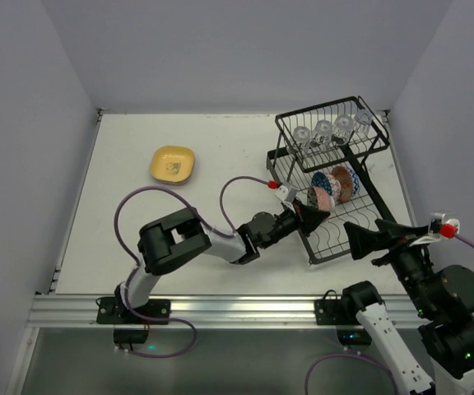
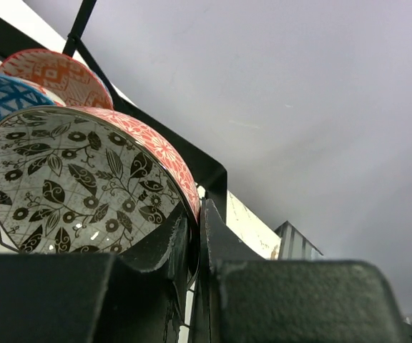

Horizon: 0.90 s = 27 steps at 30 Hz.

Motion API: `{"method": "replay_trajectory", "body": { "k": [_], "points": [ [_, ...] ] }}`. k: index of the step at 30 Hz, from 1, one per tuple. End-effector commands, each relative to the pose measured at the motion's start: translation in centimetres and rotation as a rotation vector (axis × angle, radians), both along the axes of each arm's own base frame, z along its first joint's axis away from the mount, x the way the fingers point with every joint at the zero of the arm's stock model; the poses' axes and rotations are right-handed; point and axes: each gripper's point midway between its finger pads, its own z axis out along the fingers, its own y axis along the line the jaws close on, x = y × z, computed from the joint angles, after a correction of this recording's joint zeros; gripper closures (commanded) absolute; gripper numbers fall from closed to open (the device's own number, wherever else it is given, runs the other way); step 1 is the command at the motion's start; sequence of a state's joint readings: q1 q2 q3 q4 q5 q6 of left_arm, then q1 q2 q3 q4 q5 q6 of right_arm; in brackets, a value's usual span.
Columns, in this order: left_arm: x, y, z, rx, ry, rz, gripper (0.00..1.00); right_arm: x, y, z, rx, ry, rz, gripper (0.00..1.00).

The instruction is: Unload the mixed dishes from the dish rack

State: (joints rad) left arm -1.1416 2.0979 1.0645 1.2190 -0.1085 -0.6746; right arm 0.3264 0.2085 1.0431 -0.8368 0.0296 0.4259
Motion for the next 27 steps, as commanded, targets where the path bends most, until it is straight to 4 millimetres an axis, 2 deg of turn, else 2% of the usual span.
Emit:
{"method": "replay_trajectory", "body": {
  "k": [1,2,3,4,5,6,7,8,9,10,11,12,13,14,15,17,18,19,20,24,25,26,27],
  "points": [
    [0.0,1.6,6.2,-0.086,-0.104,0.081,1.0,0.3,0.5,1.2,0.007,-0.034,0.021,0.01],
    [-0.2,1.9,7.1,-0.074,-0.105,0.101,1.0,0.3,0.5,1.2,0.009,-0.035,0.021,0.01],
    [-0.8,1.8,5.3,0.015,-0.072,0.109,1.0,0.2,0.5,1.3,0.009,-0.038,0.022,0.01],
    [-0.3,2.4,4.7,0.066,-0.044,0.167,1.0,0.2,0.4,1.2,0.007,-0.037,0.021,0.01],
    [-0.5,3.1,5.8,0.084,-0.032,0.193,1.0,0.1,0.4,1.3,0.004,-0.038,0.022,0.01],
    [-0.9,3.7,3.4,0.214,0.003,0.213,1.0,0.0,0.3,1.5,0.001,-0.044,0.018,0.01],
    [-0.3,5.0,2.7,0.277,0.025,0.276,1.0,0.1,0.0,1.6,-0.007,-0.044,0.001,0.01],
    [-0.4,6.2,3.8,0.3,0.034,0.302,1.0,0.2,-0.3,1.4,-0.02,-0.035,-0.013,0.01],
    [-0.8,7.8,1.3,0.434,0.065,0.321,1.0,0.1,-0.6,1.8,-0.038,-0.044,-0.025,0.01],
    [-0.3,9.5,0.6,0.495,0.085,0.382,1.0,0.2,-1.3,1.7,-0.052,-0.029,-0.059,0.01],
    [-0.5,10.7,1.3,0.509,0.106,0.404,1.0,0.6,-1.5,1.5,-0.067,-0.012,-0.077,0.01],
    [-0.6,13.0,-1.0,0.641,0.134,0.436,1.0,0.6,-1.7,1.9,-0.073,-0.015,-0.086,0.01],
    [0.1,14.2,-0.9,0.674,0.158,0.479,1.0,0.8,-1.8,1.8,-0.076,-0.006,-0.095,0.01],
    [0.3,15.3,-1.8,0.717,0.223,0.492,1.0,1.1,-1.7,1.7,-0.081,0.007,-0.092,0.01],
    [1.8,18.1,-3.4,0.808,0.283,0.528,1.0,1.4,-1.6,1.6,-0.085,0.015,-0.09,0.01],
    [2.8,18.8,-4.6,0.841,0.363,0.453,1.0,1.8,-1.1,1.4,-0.091,0.035,-0.072,0.01],
    [4.4,20.9,-5.8,0.892,0.428,0.466,1.0,2.2,-0.8,1.1,-0.1,0.054,-0.064,0.01],
    [5.2,20.6,-6.2,0.914,0.468,0.43,1.0,2.4,-0.6,1.0,-0.102,0.062,-0.053,0.01],
    [6.1,22.5,-7.0,0.989,0.509,0.433,1.0,2.4,-0.1,0.8,-0.101,0.067,-0.03,0.01],
    [8.6,22.6,-7.2,1.074,0.558,0.375,1.0,2.3,0.3,0.8,-0.091,0.073,-0.004,0.01],
    [8.8,22.4,-8.2,1.096,0.583,0.346,1.0,2.2,0.4,0.8,-0.091,0.073,-0.001,0.01],
    [9.7,22.6,-8.2,1.11,0.577,0.333,1.0,2.1,0.4,0.8,-0.089,0.073,0.002,0.01],
    [10.5,22.6,-7.5,1.122,0.589,0.33,1.0,2.1,0.5,0.7,-0.09,0.077,0.007,0.01]
  ]
}}
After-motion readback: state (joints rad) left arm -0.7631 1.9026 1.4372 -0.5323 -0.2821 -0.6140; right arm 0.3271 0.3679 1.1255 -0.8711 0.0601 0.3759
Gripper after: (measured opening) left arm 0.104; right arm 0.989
